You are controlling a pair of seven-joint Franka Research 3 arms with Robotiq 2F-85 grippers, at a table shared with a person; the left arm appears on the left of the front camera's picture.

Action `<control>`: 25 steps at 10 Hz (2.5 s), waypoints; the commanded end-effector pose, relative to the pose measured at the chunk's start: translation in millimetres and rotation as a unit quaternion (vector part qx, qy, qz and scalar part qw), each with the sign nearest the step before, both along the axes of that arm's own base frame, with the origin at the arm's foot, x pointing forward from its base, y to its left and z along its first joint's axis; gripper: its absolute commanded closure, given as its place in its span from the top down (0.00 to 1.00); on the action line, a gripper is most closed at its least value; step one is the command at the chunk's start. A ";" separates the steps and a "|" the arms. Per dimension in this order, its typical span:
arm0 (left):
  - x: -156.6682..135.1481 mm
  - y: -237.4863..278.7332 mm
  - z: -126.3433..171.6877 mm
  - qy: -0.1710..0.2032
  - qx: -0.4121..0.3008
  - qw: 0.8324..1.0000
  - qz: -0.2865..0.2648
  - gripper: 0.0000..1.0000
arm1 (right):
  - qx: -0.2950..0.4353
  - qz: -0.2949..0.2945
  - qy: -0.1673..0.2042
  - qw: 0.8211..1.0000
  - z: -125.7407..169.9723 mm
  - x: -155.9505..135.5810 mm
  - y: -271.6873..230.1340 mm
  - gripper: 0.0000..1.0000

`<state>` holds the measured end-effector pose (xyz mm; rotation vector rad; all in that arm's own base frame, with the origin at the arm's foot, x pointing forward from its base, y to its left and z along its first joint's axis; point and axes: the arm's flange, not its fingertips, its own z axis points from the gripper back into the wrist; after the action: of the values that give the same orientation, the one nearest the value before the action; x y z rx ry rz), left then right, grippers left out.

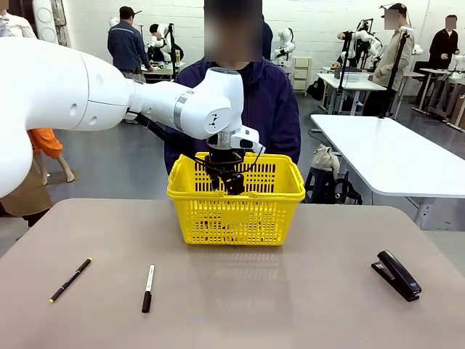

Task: Place the items the person wants into the basket.
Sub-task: Pick up the item the person points to and place it in the Market Basket.

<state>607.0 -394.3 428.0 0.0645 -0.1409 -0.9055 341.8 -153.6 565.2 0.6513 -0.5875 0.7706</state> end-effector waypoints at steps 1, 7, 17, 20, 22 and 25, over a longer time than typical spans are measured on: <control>0.5 2.1 3.8 -0.001 -0.010 1.000 0.006 1.00 | 0.007 0.000 0.000 1.000 0.7 1.3 0.2 1.00; -21.2 7.7 44.2 -0.020 -0.016 0.999 0.026 1.00 | 0.007 0.000 0.000 1.000 0.7 1.3 0.2 1.00; -218.2 89.7 176.4 -0.037 -0.072 0.989 0.123 1.00 | 0.007 0.000 0.000 1.000 0.7 1.3 0.2 1.00; -226.4 99.2 165.8 -0.023 -0.055 0.990 0.129 1.00 | 0.007 0.000 0.000 1.000 0.7 1.3 0.2 1.00; -223.2 104.8 162.4 -0.019 -0.055 0.989 0.138 1.00 | 0.007 0.000 0.000 1.000 0.7 1.3 0.2 1.00; -222.5 95.5 164.3 -0.027 -0.045 0.991 0.119 1.00 | 0.007 0.000 0.000 1.000 0.7 1.3 0.2 1.00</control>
<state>385.0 -298.6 591.1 0.0214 -0.2180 -0.6568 341.9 -153.5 565.1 0.6519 -0.5867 0.7709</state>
